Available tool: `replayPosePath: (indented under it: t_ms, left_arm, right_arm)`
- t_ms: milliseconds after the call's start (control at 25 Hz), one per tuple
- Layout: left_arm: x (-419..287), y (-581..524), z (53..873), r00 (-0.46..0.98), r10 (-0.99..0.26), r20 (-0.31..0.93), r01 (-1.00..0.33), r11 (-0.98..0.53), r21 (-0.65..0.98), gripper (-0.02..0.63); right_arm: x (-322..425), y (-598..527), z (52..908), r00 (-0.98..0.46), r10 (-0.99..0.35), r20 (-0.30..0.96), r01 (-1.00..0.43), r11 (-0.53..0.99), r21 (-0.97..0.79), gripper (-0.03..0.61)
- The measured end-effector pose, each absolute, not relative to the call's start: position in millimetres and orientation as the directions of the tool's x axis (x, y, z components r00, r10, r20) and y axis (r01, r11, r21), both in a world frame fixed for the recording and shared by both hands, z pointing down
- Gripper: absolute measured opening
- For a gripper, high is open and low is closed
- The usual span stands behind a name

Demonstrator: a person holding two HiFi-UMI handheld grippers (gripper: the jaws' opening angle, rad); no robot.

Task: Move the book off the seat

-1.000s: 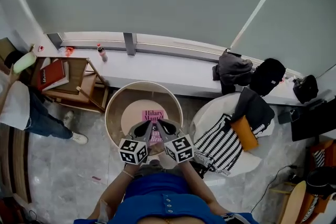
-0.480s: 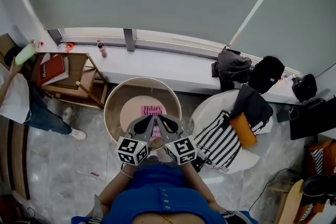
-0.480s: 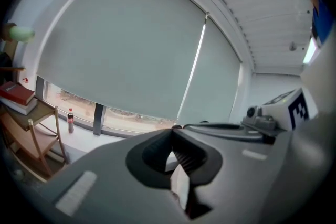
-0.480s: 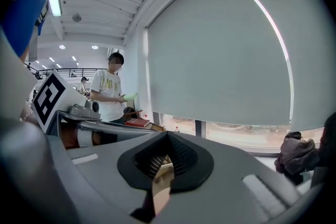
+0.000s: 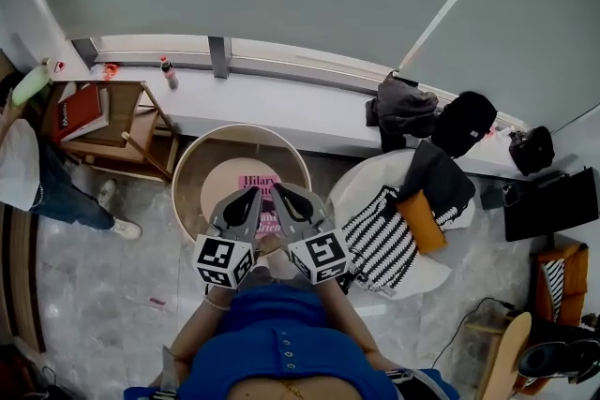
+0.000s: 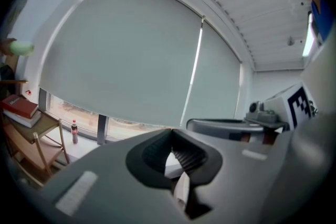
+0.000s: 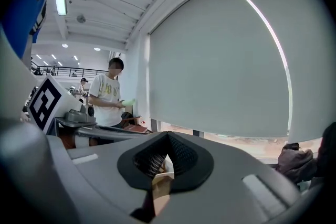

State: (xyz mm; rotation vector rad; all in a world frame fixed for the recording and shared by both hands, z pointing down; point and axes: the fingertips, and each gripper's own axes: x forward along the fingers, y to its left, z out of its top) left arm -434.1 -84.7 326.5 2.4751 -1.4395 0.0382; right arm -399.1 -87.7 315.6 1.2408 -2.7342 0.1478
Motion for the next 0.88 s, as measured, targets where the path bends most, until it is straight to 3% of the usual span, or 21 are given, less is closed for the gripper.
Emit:
replayPosePath:
  t_ms: [880]
  left_arm:
    - [-415.2,-73.0,304.8,0.521,-0.842,0.139,-0.853,-0.508,0.115,0.002]
  right_arm:
    - [-387.2,-78.3,309.4,-0.634,-0.758,0.151,-0.772,0.63,-0.081,-0.002]
